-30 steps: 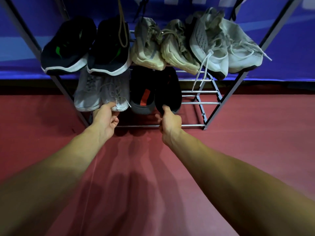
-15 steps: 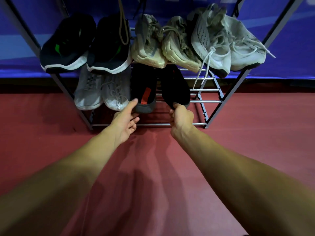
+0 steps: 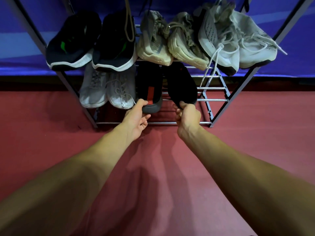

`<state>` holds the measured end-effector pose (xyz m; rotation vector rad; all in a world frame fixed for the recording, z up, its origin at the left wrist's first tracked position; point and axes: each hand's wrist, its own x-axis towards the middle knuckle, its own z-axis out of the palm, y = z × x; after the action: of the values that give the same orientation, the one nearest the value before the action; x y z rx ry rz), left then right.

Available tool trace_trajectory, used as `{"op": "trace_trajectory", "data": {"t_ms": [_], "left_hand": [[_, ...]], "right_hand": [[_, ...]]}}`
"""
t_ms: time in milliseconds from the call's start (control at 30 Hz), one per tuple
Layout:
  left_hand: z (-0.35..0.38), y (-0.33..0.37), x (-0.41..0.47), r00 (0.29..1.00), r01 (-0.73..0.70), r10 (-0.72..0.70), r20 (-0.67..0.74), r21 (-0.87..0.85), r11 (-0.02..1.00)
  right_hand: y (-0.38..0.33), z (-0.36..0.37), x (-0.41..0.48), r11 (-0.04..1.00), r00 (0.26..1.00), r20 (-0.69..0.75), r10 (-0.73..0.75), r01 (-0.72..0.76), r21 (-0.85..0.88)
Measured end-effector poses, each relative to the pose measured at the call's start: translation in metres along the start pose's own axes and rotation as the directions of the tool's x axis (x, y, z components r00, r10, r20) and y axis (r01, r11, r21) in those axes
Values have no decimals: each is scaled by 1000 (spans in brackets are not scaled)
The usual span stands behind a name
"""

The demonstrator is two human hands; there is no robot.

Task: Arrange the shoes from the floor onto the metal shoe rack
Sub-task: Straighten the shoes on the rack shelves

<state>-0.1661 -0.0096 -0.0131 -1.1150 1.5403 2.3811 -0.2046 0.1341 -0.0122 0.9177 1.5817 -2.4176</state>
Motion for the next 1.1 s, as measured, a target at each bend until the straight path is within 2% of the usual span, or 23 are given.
{"op": "trace_trajectory", "data": {"t_ms": [200, 400, 533, 667, 800, 900, 1000, 1100], "left_hand": [[1, -1, -2, 1000, -25, 25, 18, -14, 1000], [-6, 0, -5, 998, -38, 43, 38, -123, 992], [-17, 0, -5, 992, -39, 59, 112, -177, 983], [-30, 0, -9, 984, -42, 69, 166, -164, 986], [-49, 5, -4, 965, -15, 50, 258, -135, 991], [-55, 6, -5, 959, 6, 29, 281, -125, 992], [-56, 6, -6, 963, 12, 22, 268, -126, 992], [-51, 3, -8, 960, 12, 24, 280, -123, 992]], "right_hand": [[0, -8, 3, 1000, 1000, 28, 7, -7, -9], [7, -7, 3, 994, 998, 62, 20, -13, -104], [10, -1, -16, 965, 969, 216, 121, -64, -256], [5, 18, -20, 992, 949, 310, 55, -16, -128], [-7, 27, -19, 981, 968, 229, -106, 139, -135], [-9, 27, -18, 977, 969, 164, -186, 200, -69], [-10, 22, -15, 977, 980, 96, -173, 183, -106], [-13, 18, -6, 988, 990, 37, -133, 136, -67]]}}
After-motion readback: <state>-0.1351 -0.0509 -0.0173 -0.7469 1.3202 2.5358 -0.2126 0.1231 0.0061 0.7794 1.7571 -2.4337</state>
